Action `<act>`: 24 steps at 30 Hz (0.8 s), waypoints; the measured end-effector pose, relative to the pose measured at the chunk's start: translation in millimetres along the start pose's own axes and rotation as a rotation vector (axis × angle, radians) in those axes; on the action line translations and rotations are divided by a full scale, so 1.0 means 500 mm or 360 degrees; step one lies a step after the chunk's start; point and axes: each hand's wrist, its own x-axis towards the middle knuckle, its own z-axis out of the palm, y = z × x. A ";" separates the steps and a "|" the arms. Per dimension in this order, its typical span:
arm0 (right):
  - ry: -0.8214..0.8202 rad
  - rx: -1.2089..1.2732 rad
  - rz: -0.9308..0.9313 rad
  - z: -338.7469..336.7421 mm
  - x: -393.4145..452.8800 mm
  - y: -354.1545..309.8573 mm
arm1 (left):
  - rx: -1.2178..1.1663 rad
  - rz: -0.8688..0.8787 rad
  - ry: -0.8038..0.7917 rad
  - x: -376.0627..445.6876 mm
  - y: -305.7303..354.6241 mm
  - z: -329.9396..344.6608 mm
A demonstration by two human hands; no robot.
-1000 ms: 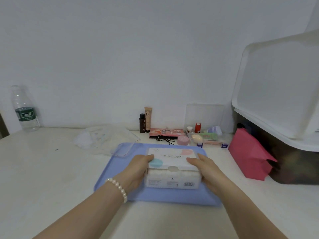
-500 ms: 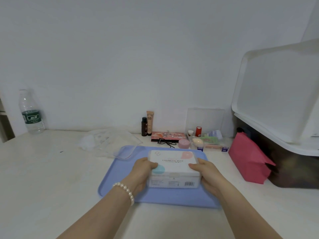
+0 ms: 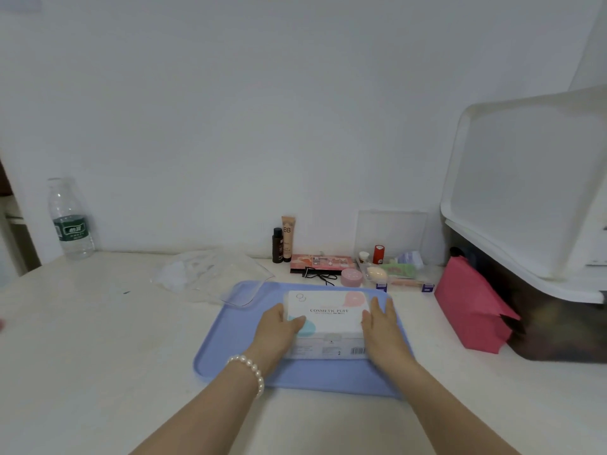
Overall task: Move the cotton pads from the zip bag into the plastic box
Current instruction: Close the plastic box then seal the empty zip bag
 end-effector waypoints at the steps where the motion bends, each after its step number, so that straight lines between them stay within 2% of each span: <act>1: 0.0199 -0.0265 -0.0124 0.004 -0.005 -0.002 | 0.0149 0.0082 0.0030 -0.007 -0.001 0.001; 2: 0.0367 -0.0422 -0.0252 0.007 -0.012 -0.009 | 0.0324 0.0215 0.0110 -0.016 0.000 0.002; 4: 0.0442 -0.0568 -0.0557 0.022 -0.029 -0.030 | 0.0722 0.0621 0.0224 -0.034 -0.009 0.010; 6: 0.0304 -0.0712 -0.0655 0.042 -0.048 -0.047 | 0.1026 0.0881 0.0127 -0.051 -0.019 0.021; 9: 0.0167 -0.0850 -0.0622 0.069 -0.050 -0.043 | 0.1417 0.1017 0.0071 -0.053 -0.032 0.021; 12: 0.0135 -0.0853 -0.0597 0.071 -0.036 -0.041 | 0.1573 0.1102 0.0134 -0.042 -0.020 0.017; 14: 0.0133 -0.0835 -0.0578 0.070 -0.019 -0.038 | 0.1611 0.0952 -0.0097 -0.026 -0.022 0.010; 18: 0.0069 -0.0903 -0.0568 0.053 0.023 -0.055 | 0.1608 0.0904 -0.0221 0.015 0.008 0.005; 20: -0.0128 -0.0785 -0.0606 0.044 0.040 -0.070 | 0.1632 0.0864 -0.0278 0.040 0.015 -0.001; 22: -0.0168 -0.0763 -0.0550 0.043 0.054 -0.077 | 0.1683 0.0858 -0.0234 0.063 0.010 -0.018; 24: -0.0156 -0.0769 -0.0517 0.044 0.066 -0.083 | 0.1699 0.1042 -0.0027 0.071 0.006 -0.047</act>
